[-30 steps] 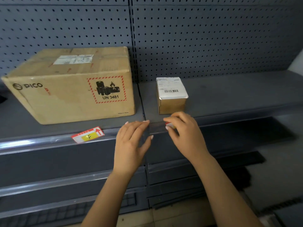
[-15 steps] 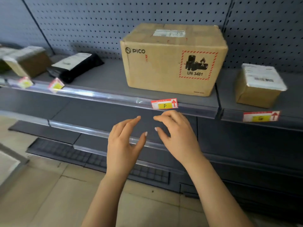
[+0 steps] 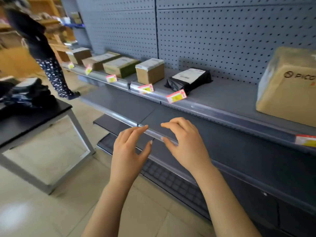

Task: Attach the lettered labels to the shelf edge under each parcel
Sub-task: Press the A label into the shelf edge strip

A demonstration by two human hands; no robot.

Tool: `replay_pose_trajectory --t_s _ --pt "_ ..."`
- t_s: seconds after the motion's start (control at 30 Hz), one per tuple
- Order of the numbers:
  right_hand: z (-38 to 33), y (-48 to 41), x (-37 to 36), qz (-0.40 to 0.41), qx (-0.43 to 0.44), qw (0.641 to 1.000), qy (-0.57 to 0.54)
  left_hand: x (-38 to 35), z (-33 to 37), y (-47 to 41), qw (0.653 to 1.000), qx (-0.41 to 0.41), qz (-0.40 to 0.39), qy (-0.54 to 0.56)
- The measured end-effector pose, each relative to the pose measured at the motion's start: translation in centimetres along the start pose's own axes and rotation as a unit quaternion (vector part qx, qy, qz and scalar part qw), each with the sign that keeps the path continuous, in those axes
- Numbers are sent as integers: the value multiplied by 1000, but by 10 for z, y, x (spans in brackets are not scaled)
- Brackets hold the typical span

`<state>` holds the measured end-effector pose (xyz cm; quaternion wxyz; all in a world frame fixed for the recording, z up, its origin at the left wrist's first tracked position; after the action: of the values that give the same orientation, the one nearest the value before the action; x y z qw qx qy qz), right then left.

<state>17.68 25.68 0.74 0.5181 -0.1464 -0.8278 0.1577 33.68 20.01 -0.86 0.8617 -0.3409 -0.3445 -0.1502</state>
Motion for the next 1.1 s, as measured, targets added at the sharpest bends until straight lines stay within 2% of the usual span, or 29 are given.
replay_pose_trajectory --t_s 0.17,0.37,0.8,1.1 --pt "-64 -76 -66 -40 54 997 -37 68 -85 -2 998 58 30 -21" --pt "-107 -157 -136 -99 114 986 -65 109 -168 -17 989 118 79 -46" --pt "-123 -391 -244 -139 168 970 -106 162 -335 -169 964 191 145 -114" --pt "-130 -502 -325 -158 152 970 -101 173 -455 -241 968 202 126 -76"
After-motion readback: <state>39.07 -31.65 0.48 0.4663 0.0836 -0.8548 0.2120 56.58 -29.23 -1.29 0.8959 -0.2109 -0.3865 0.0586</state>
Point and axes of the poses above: each hand's wrist, its own y-axis away from the middle knuckle, its own x-axis out of the back of the hand, z = x × y, the point moved 3 cm from there along -y, towards the middle knuckle, and after that the axes turned 12 degrees about -z, right-handed, at the moved point
